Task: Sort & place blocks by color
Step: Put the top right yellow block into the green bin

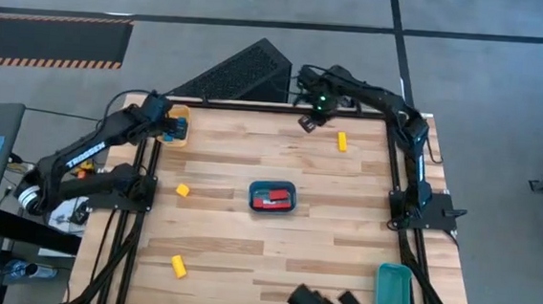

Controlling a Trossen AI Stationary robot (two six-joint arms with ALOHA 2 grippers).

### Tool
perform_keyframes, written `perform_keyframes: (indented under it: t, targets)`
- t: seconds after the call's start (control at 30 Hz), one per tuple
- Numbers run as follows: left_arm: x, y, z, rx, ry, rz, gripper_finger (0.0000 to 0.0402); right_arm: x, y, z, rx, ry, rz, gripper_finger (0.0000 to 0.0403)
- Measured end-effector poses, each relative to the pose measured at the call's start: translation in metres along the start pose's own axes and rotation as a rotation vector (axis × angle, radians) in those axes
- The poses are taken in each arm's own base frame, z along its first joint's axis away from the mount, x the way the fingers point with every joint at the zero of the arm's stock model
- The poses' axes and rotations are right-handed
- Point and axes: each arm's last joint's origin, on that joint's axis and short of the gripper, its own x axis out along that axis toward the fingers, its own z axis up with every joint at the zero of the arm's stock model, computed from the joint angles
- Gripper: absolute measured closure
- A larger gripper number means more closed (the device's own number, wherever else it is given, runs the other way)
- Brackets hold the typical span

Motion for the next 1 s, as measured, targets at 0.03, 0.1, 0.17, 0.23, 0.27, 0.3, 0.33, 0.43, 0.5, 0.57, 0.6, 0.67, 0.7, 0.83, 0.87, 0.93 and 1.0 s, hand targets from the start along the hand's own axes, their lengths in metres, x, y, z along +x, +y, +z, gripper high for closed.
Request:
perform_keyframes:
  t: [0.03,0.1,0.17,0.23,0.27,0.3,0.33,0.43,0.5,0.57,0.6,0.67,0.7,0.83,0.87,0.93,1.0]
  targets:
    - [-0.005,0.001,-0.002,-0.009,-0.007,-0.017,0.0222,0.010,-0.006,-0.006,0.030,0.055,-0.011,0.0305]
    - [-0.012,0.002,-0.005,-0.030,-0.023,-0.036,0.0222,0.022,-0.012,-0.020,0.065,0.095,-0.054,0.0305]
    - [-0.017,0.003,-0.009,-0.049,-0.032,-0.028,0.0222,0.026,-0.014,-0.034,0.097,0.072,-0.081,0.0305]
    - [-0.019,0.002,-0.010,-0.038,-0.045,-0.021,0.0221,0.033,-0.016,-0.046,0.138,0.005,-0.075,0.0304]
    - [-0.019,0.002,-0.011,-0.030,-0.047,-0.019,0.0220,0.038,-0.016,-0.052,0.163,-0.026,-0.062,0.0304]
    - [-0.019,0.001,-0.011,-0.022,-0.047,-0.017,0.0219,0.042,-0.018,-0.058,0.190,-0.056,-0.054,0.0304]
    - [-0.019,0.000,-0.011,-0.013,-0.047,-0.015,0.0218,0.045,-0.019,-0.063,0.221,-0.090,-0.048,0.0304]
    - [-0.014,-0.002,-0.009,0.012,-0.033,-0.005,0.0214,0.055,-0.027,-0.074,0.300,-0.150,-0.037,0.0297]
    - [-0.011,-0.005,-0.008,0.018,-0.015,-0.007,0.0212,0.062,-0.031,-0.080,0.351,-0.152,-0.040,0.0282]
    - [-0.007,-0.007,-0.007,0.040,-0.002,-0.008,0.0211,0.065,-0.034,-0.082,0.394,-0.144,-0.047,0.0260]
    - [-0.006,-0.008,-0.007,0.051,-0.002,-0.010,0.0211,0.066,-0.036,-0.082,0.403,-0.145,-0.053,0.0247]
    - [-0.003,-0.012,-0.005,0.072,-0.007,-0.023,0.0211,0.070,-0.038,-0.080,0.412,-0.143,-0.069,0.0221]
    - [-0.002,-0.014,-0.004,0.082,-0.008,-0.033,0.0211,0.073,-0.040,-0.078,0.417,-0.140,-0.069,0.0207]
    - [-0.001,-0.020,-0.003,0.095,-0.016,-0.072,0.0211,0.084,-0.040,-0.070,0.426,-0.146,-0.032,0.0162]
    - [-0.001,-0.021,-0.003,0.094,-0.014,-0.086,0.0211,0.091,-0.041,-0.068,0.428,-0.137,-0.029,0.0156]
    - [0.000,-0.024,-0.003,0.088,-0.009,-0.115,0.0211,0.095,-0.040,-0.065,0.429,-0.133,-0.006,0.0152]
    - [-0.001,-0.027,-0.004,0.097,-0.006,-0.124,0.0211,0.098,-0.040,-0.064,0.432,-0.126,0.016,0.0155]
